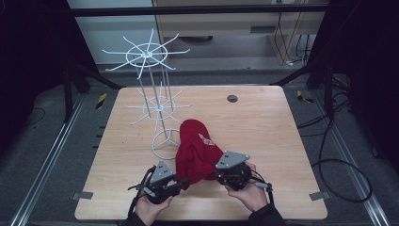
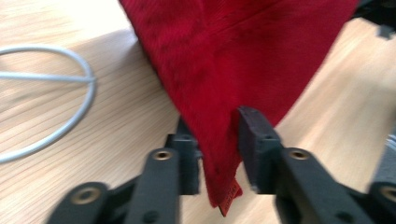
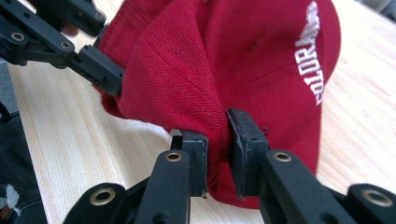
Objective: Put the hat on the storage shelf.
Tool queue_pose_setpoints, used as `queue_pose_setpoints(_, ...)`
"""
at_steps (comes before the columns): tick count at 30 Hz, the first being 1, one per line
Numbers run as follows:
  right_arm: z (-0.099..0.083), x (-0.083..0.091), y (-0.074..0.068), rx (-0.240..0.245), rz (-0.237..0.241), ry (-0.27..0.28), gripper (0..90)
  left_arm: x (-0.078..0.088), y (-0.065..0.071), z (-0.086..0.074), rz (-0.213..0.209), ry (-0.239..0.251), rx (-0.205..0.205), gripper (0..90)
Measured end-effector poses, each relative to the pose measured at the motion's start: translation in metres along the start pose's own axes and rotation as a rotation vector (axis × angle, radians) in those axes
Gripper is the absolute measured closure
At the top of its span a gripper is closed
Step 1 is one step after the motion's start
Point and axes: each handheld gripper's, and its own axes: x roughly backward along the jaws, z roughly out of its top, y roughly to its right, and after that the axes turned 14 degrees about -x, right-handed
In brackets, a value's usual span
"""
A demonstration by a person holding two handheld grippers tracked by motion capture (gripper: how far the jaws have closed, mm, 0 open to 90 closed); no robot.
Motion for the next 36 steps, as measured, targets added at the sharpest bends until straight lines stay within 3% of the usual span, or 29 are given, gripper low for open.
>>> queue_pose_setpoints(1, -0.001, -0.005, -0.001, -0.009, -0.003, -0.015, 78.0, 0.0, -0.002, -0.002, 0.011, -0.007, 0.001, 57.6)
queue_pose_setpoints(8, -0.007, -0.013, 0.0, -0.031, -0.015, -0.051, 77.8, 0.01, -0.011, -0.013, 0.035, -0.021, 0.043, 49.3)
queue_pose_setpoints(12, -0.01, -0.017, 0.0, -0.038, -0.01, -0.059, 76.5, 0.022, -0.016, -0.016, 0.062, 0.003, 0.064, 46.3)
queue_pose_setpoints(16, -0.011, -0.018, -0.001, -0.049, 0.016, -0.049, 67.1, 0.035, -0.022, -0.016, 0.085, 0.045, 0.092, 45.3)
queue_pose_setpoints(19, -0.012, -0.005, 0.001, -0.062, 0.056, 0.008, 57.2, 0.039, -0.025, -0.013, 0.094, 0.067, 0.104, 45.7)
queue_pose_setpoints(22, -0.013, 0.005, 0.005, -0.086, 0.073, 0.043, 53.6, 0.035, -0.025, -0.008, 0.087, 0.072, 0.098, 46.2)
queue_pose_setpoints(23, -0.016, 0.017, 0.011, -0.112, 0.084, 0.082, 52.4, 0.033, -0.024, -0.005, 0.084, 0.071, 0.096, 46.6)
queue_pose_setpoints(27, -0.018, 0.031, 0.025, -0.167, 0.081, 0.139, 51.1, 0.022, -0.02, 0.008, 0.079, 0.075, 0.075, 46.8)
queue_pose_setpoints(30, -0.019, 0.038, 0.041, -0.217, 0.021, 0.173, 49.5, 0.013, -0.021, 0.019, 0.08, 0.063, 0.079, 46.8)
queue_pose_setpoints(31, -0.019, 0.035, 0.051, -0.244, -0.031, 0.18, 48.8, 0.008, -0.022, 0.022, 0.08, 0.06, 0.082, 46.6)
queue_pose_setpoints(33, -0.02, 0.031, 0.056, -0.262, -0.047, 0.176, 48.5, -0.003, -0.023, 0.029, 0.094, 0.036, 0.076, 46.1)
queue_pose_setpoints(36, -0.024, 0.017, 0.069, -0.3, -0.073, 0.155, 48.3, -0.017, -0.024, 0.033, 0.082, 0.008, 0.101, 44.1)
